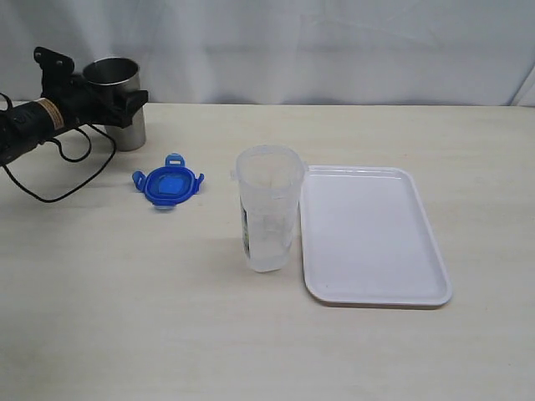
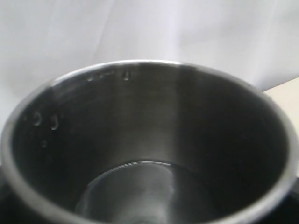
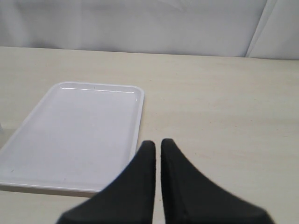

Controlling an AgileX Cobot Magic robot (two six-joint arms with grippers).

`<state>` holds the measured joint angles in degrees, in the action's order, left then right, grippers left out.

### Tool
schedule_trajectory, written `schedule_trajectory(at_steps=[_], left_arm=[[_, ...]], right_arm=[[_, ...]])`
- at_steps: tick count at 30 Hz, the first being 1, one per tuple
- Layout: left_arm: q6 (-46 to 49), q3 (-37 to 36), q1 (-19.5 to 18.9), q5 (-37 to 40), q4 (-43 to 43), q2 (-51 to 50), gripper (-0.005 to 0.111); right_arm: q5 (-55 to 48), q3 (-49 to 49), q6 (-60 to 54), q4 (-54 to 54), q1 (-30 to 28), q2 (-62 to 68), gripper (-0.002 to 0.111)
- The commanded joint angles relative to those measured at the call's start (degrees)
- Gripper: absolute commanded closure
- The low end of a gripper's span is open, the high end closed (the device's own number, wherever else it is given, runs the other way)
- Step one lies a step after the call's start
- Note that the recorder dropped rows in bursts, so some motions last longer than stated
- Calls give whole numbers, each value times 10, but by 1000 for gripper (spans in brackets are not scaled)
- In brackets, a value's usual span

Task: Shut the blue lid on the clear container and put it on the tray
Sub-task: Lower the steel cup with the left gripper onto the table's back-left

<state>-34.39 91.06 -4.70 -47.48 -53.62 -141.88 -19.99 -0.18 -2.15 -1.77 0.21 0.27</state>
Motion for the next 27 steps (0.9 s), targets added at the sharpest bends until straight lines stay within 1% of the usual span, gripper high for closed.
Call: schedule_trajectory(at_steps=[1,4,8,21,22,27], left_arm=[[-8,4,1,-8,-3,12,47],[2,4,1,-9,0,12,41],[3,4,1,-14,4,12,36],[3,4,0,-17,-10,12,36],[3,4,0,-18,-10,12,34],[3,4,0,-25,-10,14,11]], right_arm=[[4,2,1,0,-2,-3,104],[4,2,1,0,-2,-3,104],[4,2,1,0,-2,-3,104],[4,2,1,0,-2,-3,104],[4,2,1,0,-2,-3,104],[4,2,1,0,-2,-3,104]])
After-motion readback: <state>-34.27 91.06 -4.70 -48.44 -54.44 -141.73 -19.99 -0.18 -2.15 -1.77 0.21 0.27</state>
